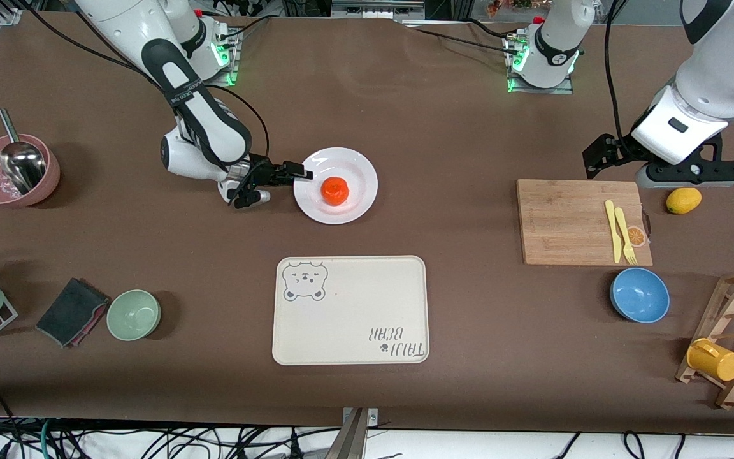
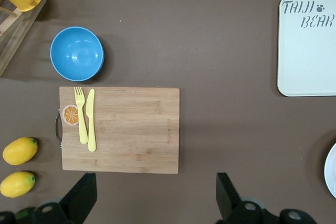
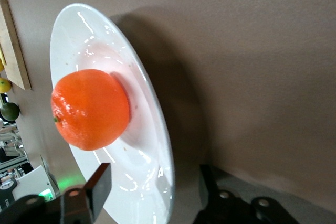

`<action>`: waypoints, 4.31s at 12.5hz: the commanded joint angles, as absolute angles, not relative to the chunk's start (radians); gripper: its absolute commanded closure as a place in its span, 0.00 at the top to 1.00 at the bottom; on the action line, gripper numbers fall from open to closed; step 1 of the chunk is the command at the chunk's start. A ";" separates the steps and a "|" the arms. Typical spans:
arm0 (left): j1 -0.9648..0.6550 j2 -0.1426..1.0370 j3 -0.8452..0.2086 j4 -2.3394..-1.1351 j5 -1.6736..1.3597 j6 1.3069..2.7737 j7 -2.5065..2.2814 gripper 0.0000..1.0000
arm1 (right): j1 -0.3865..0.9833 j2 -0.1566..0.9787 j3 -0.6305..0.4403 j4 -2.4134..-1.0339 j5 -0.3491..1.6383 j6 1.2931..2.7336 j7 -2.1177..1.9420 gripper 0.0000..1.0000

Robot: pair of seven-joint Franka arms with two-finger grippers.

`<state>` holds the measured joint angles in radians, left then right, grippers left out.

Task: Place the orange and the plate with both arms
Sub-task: 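Withdraw the left gripper while the right gripper grasps the plate rim, then slide the plate with the right gripper onto the bear tray, then open the right gripper and pull it back from the plate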

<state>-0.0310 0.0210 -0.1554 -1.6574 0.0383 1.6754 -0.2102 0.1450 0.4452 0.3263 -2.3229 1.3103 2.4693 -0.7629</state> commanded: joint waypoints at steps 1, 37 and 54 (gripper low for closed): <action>-0.026 0.006 -0.158 -1.661 0.029 1.663 -0.195 1.00 | 0.138 0.466 0.341 -2.309 1.332 2.491 -0.805 0.54; -0.034 0.005 -0.161 -1.658 0.029 1.632 -0.199 1.00 | 0.141 0.983 0.334 -1.384 0.997 2.454 -0.198 0.00; -0.029 0.003 -0.161 -1.658 0.028 1.580 -0.190 1.00 | 0.095 0.361 0.144 -1.705 0.215 1.934 -0.199 1.00</action>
<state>-0.0354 0.0187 -0.1606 -1.6563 0.0382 1.5976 -0.2102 0.0944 0.5662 0.1801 -1.5614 0.3001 2.0273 -0.2062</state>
